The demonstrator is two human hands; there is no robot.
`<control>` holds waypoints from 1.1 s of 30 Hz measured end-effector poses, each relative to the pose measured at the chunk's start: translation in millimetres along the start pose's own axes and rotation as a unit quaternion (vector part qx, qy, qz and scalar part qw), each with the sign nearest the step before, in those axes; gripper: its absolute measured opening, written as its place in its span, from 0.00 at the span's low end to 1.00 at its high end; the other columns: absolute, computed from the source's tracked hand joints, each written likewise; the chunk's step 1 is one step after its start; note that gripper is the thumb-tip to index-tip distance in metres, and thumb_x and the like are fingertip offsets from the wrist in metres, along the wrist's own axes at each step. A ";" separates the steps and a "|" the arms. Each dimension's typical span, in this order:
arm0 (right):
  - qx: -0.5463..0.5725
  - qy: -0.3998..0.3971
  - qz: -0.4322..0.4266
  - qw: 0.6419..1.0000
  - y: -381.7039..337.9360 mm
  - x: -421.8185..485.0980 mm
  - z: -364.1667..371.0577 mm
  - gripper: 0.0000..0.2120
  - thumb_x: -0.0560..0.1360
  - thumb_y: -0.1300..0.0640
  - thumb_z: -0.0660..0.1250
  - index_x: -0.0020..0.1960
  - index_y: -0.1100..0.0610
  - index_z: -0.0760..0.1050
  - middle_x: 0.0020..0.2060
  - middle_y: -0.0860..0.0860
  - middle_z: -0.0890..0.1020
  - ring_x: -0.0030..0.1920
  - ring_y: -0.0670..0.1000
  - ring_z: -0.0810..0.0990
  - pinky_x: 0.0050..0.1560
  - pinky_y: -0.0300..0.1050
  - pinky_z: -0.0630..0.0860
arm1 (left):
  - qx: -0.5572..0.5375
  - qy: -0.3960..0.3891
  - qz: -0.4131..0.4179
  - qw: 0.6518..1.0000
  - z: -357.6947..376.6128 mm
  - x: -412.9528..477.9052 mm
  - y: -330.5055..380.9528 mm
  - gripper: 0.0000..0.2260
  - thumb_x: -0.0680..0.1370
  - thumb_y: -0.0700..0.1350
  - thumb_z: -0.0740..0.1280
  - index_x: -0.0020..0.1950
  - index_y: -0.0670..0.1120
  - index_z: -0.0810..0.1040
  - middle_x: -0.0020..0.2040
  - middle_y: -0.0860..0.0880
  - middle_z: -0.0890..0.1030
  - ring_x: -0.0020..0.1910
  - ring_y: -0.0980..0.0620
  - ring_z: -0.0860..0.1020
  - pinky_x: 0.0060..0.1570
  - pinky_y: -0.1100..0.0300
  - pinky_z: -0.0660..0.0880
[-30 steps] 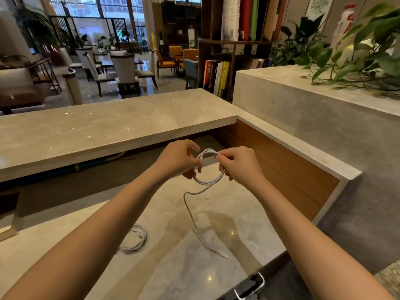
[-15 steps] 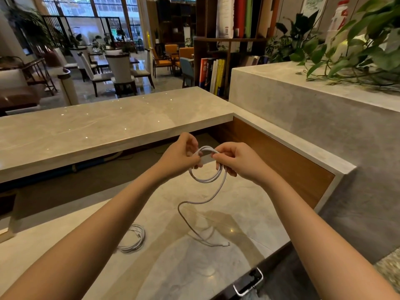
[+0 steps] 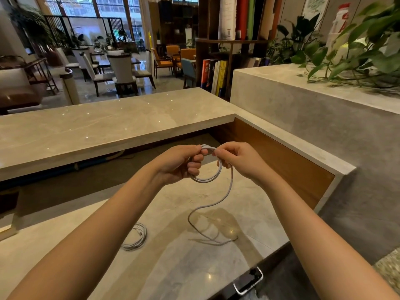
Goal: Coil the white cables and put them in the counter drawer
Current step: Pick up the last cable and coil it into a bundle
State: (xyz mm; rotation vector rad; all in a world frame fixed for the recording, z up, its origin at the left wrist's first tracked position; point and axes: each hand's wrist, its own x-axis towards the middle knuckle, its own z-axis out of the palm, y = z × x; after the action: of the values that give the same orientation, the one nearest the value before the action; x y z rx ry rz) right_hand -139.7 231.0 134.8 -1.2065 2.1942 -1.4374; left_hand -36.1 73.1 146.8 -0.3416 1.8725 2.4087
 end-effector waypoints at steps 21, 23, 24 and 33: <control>0.311 0.006 0.162 0.937 4.0 -18.4 19.0 0.14 0.80 0.57 0.58 0.53 0.63 0.79 0.40 0.57 0.84 0.41 0.51 0.84 0.45 0.40 0.82 | -0.160 0.032 0.097 0.982 6.8 1.8 -14.1 0.09 0.81 0.40 0.53 0.44 0.43 0.69 0.29 0.51 0.68 0.24 0.58 0.62 0.23 0.67 0.63; 0.377 -0.010 0.181 0.908 1.6 -20.2 19.6 0.17 0.81 0.53 0.56 0.54 0.63 0.79 0.43 0.56 0.84 0.46 0.52 0.83 0.51 0.45 0.81 | -0.100 0.062 0.113 0.987 6.1 0.8 -17.0 0.09 0.82 0.42 0.53 0.44 0.43 0.69 0.30 0.51 0.68 0.26 0.57 0.63 0.25 0.66 0.63; 0.390 -0.016 0.188 0.901 0.7 -21.2 20.8 0.18 0.81 0.52 0.55 0.55 0.63 0.79 0.44 0.56 0.84 0.48 0.52 0.83 0.54 0.48 0.80 | -0.053 0.085 0.122 0.988 6.9 -0.1 -18.1 0.10 0.82 0.43 0.52 0.45 0.43 0.70 0.31 0.51 0.68 0.27 0.57 0.63 0.26 0.66 0.63; 0.443 0.060 0.281 0.849 -5.8 -13.0 44.2 0.09 0.77 0.56 0.64 0.44 0.57 0.82 0.35 0.51 0.78 0.44 0.49 0.74 0.53 0.48 0.72 | 0.215 0.281 0.206 0.912 24.7 13.8 -33.3 0.09 0.82 0.43 0.54 0.49 0.43 0.72 0.36 0.49 0.70 0.33 0.54 0.68 0.33 0.61 0.67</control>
State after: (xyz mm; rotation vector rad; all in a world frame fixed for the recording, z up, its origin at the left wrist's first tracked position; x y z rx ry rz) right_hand -102.2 211.5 115.7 -0.1385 1.3896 -1.8907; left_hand -46.3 104.3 118.0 -0.7249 2.9172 2.1595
